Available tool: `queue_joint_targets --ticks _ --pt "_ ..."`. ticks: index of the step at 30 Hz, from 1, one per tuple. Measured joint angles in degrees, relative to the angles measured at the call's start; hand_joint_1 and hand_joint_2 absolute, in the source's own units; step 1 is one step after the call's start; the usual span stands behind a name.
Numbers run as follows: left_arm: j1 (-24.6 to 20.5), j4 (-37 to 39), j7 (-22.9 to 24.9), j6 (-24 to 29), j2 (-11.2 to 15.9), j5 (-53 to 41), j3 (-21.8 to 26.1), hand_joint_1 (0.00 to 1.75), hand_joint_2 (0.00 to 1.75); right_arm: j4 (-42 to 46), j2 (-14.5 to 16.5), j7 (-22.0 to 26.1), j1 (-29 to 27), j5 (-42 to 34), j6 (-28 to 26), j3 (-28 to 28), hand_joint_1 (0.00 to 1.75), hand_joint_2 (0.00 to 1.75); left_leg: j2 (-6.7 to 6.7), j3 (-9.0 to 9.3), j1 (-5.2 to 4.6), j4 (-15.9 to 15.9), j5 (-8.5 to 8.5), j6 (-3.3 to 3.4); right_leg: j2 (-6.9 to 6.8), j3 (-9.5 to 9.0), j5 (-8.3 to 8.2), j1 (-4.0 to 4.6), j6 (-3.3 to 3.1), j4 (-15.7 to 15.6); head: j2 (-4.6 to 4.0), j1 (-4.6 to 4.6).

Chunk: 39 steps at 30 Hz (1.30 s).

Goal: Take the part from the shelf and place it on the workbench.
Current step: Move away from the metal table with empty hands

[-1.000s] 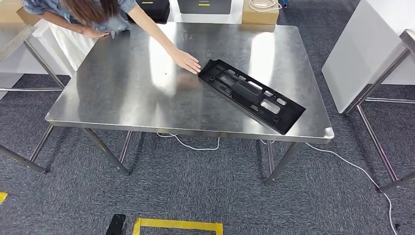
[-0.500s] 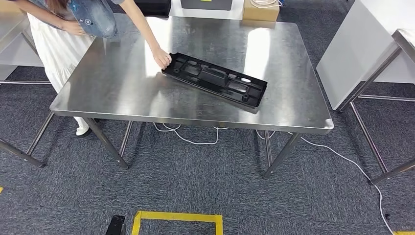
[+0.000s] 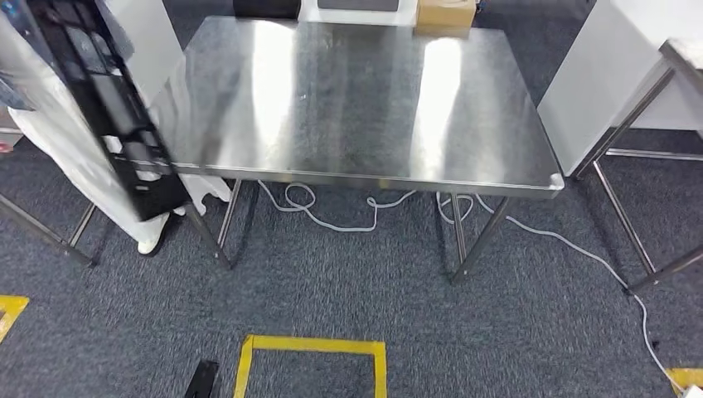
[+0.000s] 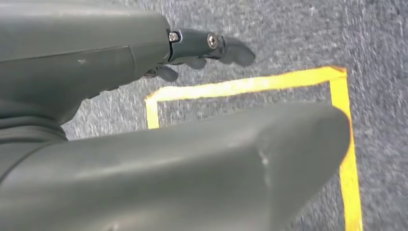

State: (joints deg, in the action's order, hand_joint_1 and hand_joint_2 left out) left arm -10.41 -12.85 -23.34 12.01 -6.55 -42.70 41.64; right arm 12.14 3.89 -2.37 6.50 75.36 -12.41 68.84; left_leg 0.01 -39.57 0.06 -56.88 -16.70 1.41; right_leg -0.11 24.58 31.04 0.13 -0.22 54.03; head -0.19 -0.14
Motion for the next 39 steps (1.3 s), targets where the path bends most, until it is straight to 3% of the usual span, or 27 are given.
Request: queue_joint_targets --ticks 1,2,3,5,6,8,9,10,12,13,16,17,19,20,21,22,23,25,27,28,29,31,32,34,36,37,39 --pt "0.0 0.0 0.1 0.0 0.0 0.0 0.0 0.0 0.0 0.0 0.0 -0.1 0.0 0.0 0.0 0.0 0.0 0.0 -0.04 -0.36 0.15 -0.3 -0.59 -0.29 -0.07 0.52 -0.75 -0.34 -0.5 -0.1 0.01 0.08" --pt "0.1 0.0 0.1 0.0 0.0 0.0 -0.1 0.0 0.0 0.0 0.1 -0.2 -0.1 0.0 0.0 0.0 0.0 0.0 -0.12 -0.95 0.3 -1.6 -2.7 -0.58 -0.17 1.21 -1.68 -0.74 -1.1 -0.2 0.01 0.04" --pt "0.1 0.0 0.2 0.0 0.0 -0.1 -0.1 0.0 0.0 0.0 0.1 -0.4 -0.2 0.0 0.0 0.0 0.0 0.0 -0.18 -1.69 0.49 -4.0 -5.91 -0.87 -0.27 2.02 -2.64 -1.14 -1.55 -0.3 0.01 0.0" --pt "0.1 0.0 0.3 0.0 0.0 -0.3 -0.2 0.0 0.0 0.0 0.2 -0.5 -0.3 0.0 0.1 0.0 0.0 0.0 -0.23 -2.96 0.89 -11.4 -12.59 -1.64 -0.41 3.63 -4.27 -1.07 -1.94 -0.2 0.01 -0.07" --pt "0.0 0.0 0.3 0.0 0.0 -0.4 -0.3 0.0 0.0 0.0 0.2 -0.6 -0.4 0.0 0.1 0.0 0.0 0.0 -0.23 -3.08 1.16 -14.8 -13.84 -2.09 -0.44 4.47 -5.02 -1.12 -1.75 -0.1 0.01 -0.04" --pt "0.0 0.0 0.4 0.0 0.0 -0.5 -0.3 0.0 0.0 0.0 0.4 -0.7 -0.5 0.0 0.1 0.0 0.0 0.0 -0.2 -1.06 1.81 -17.2 -12.43 -2.88 -0.48 6.43 -6.28 -1.39 -1.12 0.6 0.01 -0.06" --pt "0.0 0.0 0.4 0.0 0.0 -0.5 -0.4 0.0 0.0 0.0 0.5 -0.7 -0.5 0.0 0.1 0.0 0.0 0.0 -0.17 1.44 2.16 -15.3 -11.02 -3.22 -0.48 7.49 -6.73 -1.61 -0.72 1.1 0.01 -0.07" --pt "-0.2 0.0 0.4 0.0 0.0 -0.5 -0.4 0.0 0.0 0.0 0.5 -0.7 -0.6 0.0 0.1 0.0 0.0 0.0 -0.19 4.55 2.45 -11.7 -10.74 -3.53 -0.48 8.44 -7.06 -1.73 -0.31 1.7 0.01 -0.1" --pt "-0.5 -0.1 0.5 0.0 0.0 -0.5 -0.5 0.0 0.0 0.0 0.5 -0.8 -0.5 0.0 0.1 0.0 0.0 0.0 -0.38 9.67 2.44 -4.5 -12.15 -3.41 -0.49 9.81 -7.63 -1.64 0.57 2.9 0.01 -0.13" --pt "-0.6 -0.1 0.5 0.0 -0.1 -0.6 -0.6 0.0 0.0 0.0 0.6 -0.8 -0.5 0.0 0.1 0.0 0.0 0.0 -0.46 10.71 2.2 -2.7 -13.08 -3.04 -0.51 10.11 -7.96 -1.48 1.06 3.2 0.01 -0.1" --pt "-0.8 -0.1 0.5 0.0 0.0 -0.5 -0.6 0.0 0.0 0.0 0.6 -0.9 -0.7 0.1 0.1 0.0 0.0 0.0 -0.21 9.9 1.44 -1.7 -11.92 -0.82 -0.45 10.69 -8.73 -1.3 2.56 3.2 0.01 0.05" --pt "-0.8 -0.1 0.6 0.0 -0.1 -0.5 -0.6 0.0 0.0 0.0 0.6 -1.0 -0.7 0.2 0.1 0.0 0.0 0.0 -0.08 9.18 1.35 -1.5 -11.09 0.05 -0.38 11.35 -7.64 -1.38 2.51 4.1 0.01 0.13" --pt "-0.9 -0.1 0.6 0.0 -0.1 -0.4 -0.6 0.0 0.0 0.0 0.6 -1.2 -0.8 0.3 0.1 0.0 0.0 0.0 0.09 7.25 1.28 -1.2 -9.33 1.2 -0.24 13.67 -2.64 -1.69 1.62 9.4 0.01 0.37" --pt "-1.0 -0.1 0.6 0.0 -0.1 -0.4 -0.6 0.0 0.0 0.0 0.7 -1.4 -0.8 0.4 0.1 0.0 0.0 0.0 0.1 6.17 1.26 -1.2 -8.49 1.44 -0.21 14.9 0.01 -1.72 1.37 13.3 0.01 0.51" --pt "-0.9 -0.1 0.6 0.0 -0.1 -0.4 -0.6 0.0 0.0 0.0 0.7 -1.5 -0.7 0.4 0.1 0.0 0.0 0.0 0.12 5.11 1.2 -1.3 -7.6 1.44 -0.19 15.71 1.69 -1.76 1.55 17.0 0.01 0.57" --pt "-0.9 -0.1 0.6 0.0 -0.1 -0.4 -0.6 0.0 0.0 0.0 0.6 -1.5 -0.7 0.4 0.1 0.0 0.0 0.0 0.14 4.06 1.15 -1.3 -6.71 1.37 -0.16 15.71 2.09 -1.8 2.08 19.5 0.01 0.57" --pt "-0.9 -0.1 0.6 0.0 -0.1 -0.4 -0.6 0.0 0.0 0.0 0.6 -1.6 -0.7 0.4 0.1 0.0 0.0 0.0 0.16 3.03 1.15 -1.3 -5.84 1.22 -0.13 14.73 1.38 -1.81 2.8 20.2 0.01 0.59" --pt "-0.9 -0.1 0.6 -0.1 -0.1 -0.5 -0.6 0.0 0.0 0.0 0.5 -1.6 -0.6 0.4 0.2 0.0 0.0 0.0 0.17 1.1 1.18 -1.4 -4.12 0.76 -0.11 9.38 -0.82 -1.87 3.8 15.1 0.01 0.6" --pt "-0.9 -0.1 0.6 -0.1 -0.1 -0.5 -0.6 0.0 0.0 0.0 0.4 -1.7 -0.3 0.5 0.2 0.0 0.0 0.0 0.19 -0.13 1.12 -1.4 -2.59 0.01 0.0 2.72 -0.27 -1.44 3.32 5.9 0.01 0.5" --pt "-1.0 -0.1 0.6 -0.1 -0.1 -0.5 -0.6 0.0 0.0 -0.1 0.4 -1.7 -0.2 0.5 0.2 0.0 0.0 0.0 0.25 -0.35 1.08 -1.3 -1.84 -0.39 0.1 0.88 0.47 -1.11 2.76 2.7 0.01 0.43" --pt "-0.9 -0.1 0.6 -0.1 -0.1 -0.6 -0.6 0.0 0.0 -0.1 0.4 -1.7 -0.2 0.5 0.2 0.0 0.0 0.0 0.32 -0.41 1.1 -0.9 -1.11 -0.82 0.18 0.29 0.93 -0.7 2.18 1.0 0.01 0.31" --pt "-0.8 -0.1 0.6 -0.2 -0.1 -0.6 -0.6 0.0 0.0 -0.1 0.5 -1.7 -0.2 0.6 0.2 0.0 0.0 0.0 0.37 -0.63 1.34 -0.2 -0.27 -1.58 0.16 1.25 -0.06 -0.93 1.03 0.7 0.01 0.24" --pt "-0.7 -0.1 0.6 -0.2 0.0 -0.6 -0.6 0.0 0.0 -0.1 0.5 -1.8 -0.3 0.6 0.2 0.0 0.0 0.0 0.35 -1.04 1.47 -0.7 -1.43 -1.85 0.06 1.81 -0.81 -1.25 0.35 0.7 0.01 0.21" --pt "-0.6 -0.1 0.6 -0.2 0.0 -0.6 -0.6 0.0 0.0 -0.1 0.6 -1.8 -0.4 0.6 0.2 0.0 0.0 0.0 0.25 -2.53 1.66 -5.4 -7.38 -2.24 -0.22 3.23 -2.43 -1.8 -0.86 0.6 0.01 0.15" --pt "-0.6 -0.1 0.6 -0.2 0.1 -0.6 -0.6 0.0 0.0 -0.1 0.6 -1.9 -0.4 0.7 0.2 0.0 0.0 0.0 0.13 -3.71 1.7 -13.0 -12.97 -2.64 -0.36 4.63 -3.92 -1.5 -1.32 0.7 0.01 0.12" --pt "-0.6 -0.1 0.6 -0.2 0.1 -0.6 -0.6 0.0 0.0 -0.1 0.6 -1.9 -0.4 0.7 0.2 -0.1 0.0 0.0 0.08 -3.6 1.72 -15.9 -13.58 -2.82 -0.38 5.44 -4.63 -1.42 -1.22 0.8 0.01 0.13" --pt "-0.6 -0.1 0.6 -0.3 0.2 -0.6 -0.6 0.0 0.0 -0.1 0.7 -2.2 -0.5 0.7 0.2 -0.1 0.0 0.0 0.06 -0.65 1.79 -16.3 -11.55 -2.96 -0.39 7.3 -5.86 -1.39 -0.8 1.3 0.01 0.11"
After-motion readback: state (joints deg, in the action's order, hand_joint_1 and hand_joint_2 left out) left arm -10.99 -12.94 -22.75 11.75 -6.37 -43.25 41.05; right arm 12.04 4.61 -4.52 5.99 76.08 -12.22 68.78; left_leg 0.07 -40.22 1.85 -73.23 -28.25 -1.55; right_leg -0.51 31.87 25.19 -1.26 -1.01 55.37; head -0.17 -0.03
